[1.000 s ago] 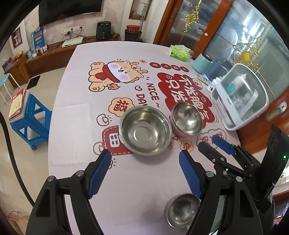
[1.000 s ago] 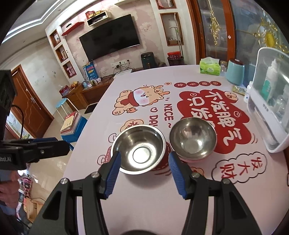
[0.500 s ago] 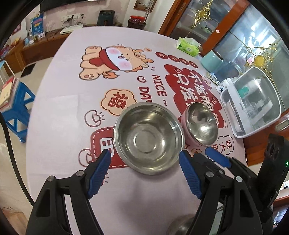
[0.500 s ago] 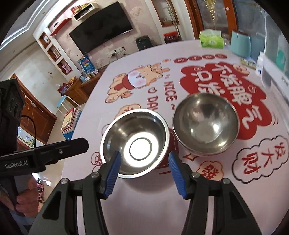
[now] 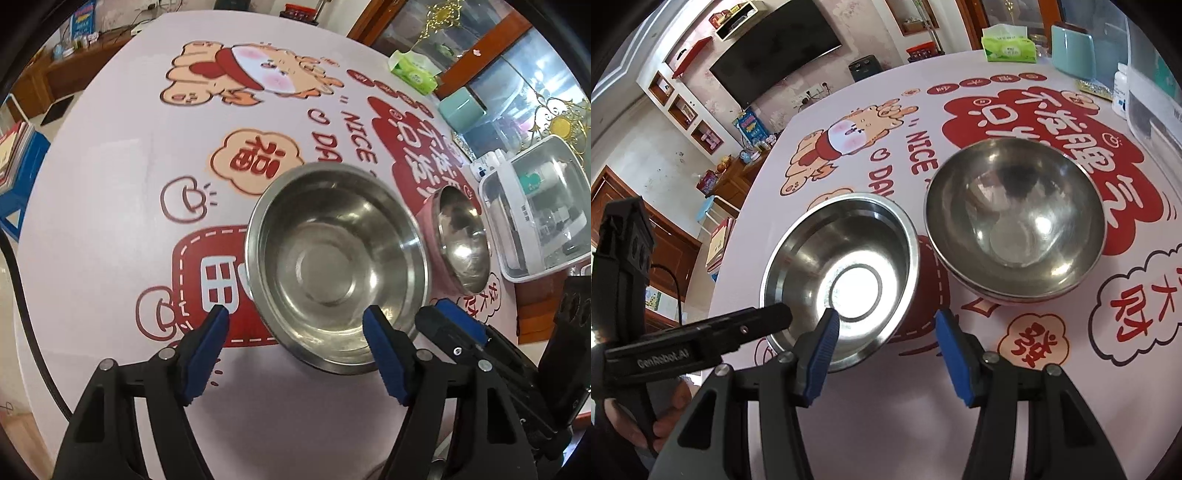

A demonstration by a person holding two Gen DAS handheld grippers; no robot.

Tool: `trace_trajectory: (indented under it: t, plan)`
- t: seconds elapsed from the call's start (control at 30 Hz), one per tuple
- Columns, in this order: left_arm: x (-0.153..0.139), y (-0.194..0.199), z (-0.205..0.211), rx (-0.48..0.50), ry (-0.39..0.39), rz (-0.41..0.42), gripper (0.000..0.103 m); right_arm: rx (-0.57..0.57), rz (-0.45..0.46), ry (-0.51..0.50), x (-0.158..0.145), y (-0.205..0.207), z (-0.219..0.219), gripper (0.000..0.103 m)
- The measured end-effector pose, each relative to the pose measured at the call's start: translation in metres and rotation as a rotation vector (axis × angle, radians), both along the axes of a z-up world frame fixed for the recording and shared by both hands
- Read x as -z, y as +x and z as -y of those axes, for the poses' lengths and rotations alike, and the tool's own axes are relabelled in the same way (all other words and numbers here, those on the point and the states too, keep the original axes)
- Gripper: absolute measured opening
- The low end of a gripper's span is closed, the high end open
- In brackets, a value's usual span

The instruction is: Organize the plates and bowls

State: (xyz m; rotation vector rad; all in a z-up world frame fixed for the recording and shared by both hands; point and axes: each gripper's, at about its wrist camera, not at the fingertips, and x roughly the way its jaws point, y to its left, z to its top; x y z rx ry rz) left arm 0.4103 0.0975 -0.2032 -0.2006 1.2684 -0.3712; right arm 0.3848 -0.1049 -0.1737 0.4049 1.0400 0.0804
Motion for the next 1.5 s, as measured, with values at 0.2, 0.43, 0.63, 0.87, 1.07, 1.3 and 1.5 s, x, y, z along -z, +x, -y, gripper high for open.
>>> trace_trajectory:
  t: [0.2,0.43,0.63,0.87,1.07,1.3,1.5]
  plan:
    - [0.013,0.0,0.001,-0.013,-0.019,-0.026,0.062,-0.004,-0.017,0.037,0.009,0.002,-0.002,0.047]
    - [0.02,-0.003,0.003,-0.021,-0.041,-0.046,0.041,-0.011,-0.034,0.062,0.015,0.004,-0.005,0.024]
    - [0.022,-0.006,0.004,-0.02,-0.061,-0.032,0.028,-0.01,-0.033,0.073,0.014,0.004,-0.005,0.021]
    - [0.014,-0.012,0.007,-0.002,-0.052,-0.002,0.026,-0.011,-0.028,0.076,0.011,0.0,-0.004,0.021]
    - [0.007,-0.023,0.001,-0.009,-0.053,0.011,0.026,-0.032,-0.01,0.073,0.003,-0.008,-0.008,0.021]
    - [-0.009,-0.042,-0.008,-0.008,-0.05,0.036,0.026,-0.048,0.024,0.087,-0.01,-0.024,-0.012,0.021]
    - [-0.032,-0.067,-0.017,-0.009,-0.054,0.07,0.026,-0.066,0.069,0.107,-0.028,-0.043,-0.016,0.02]
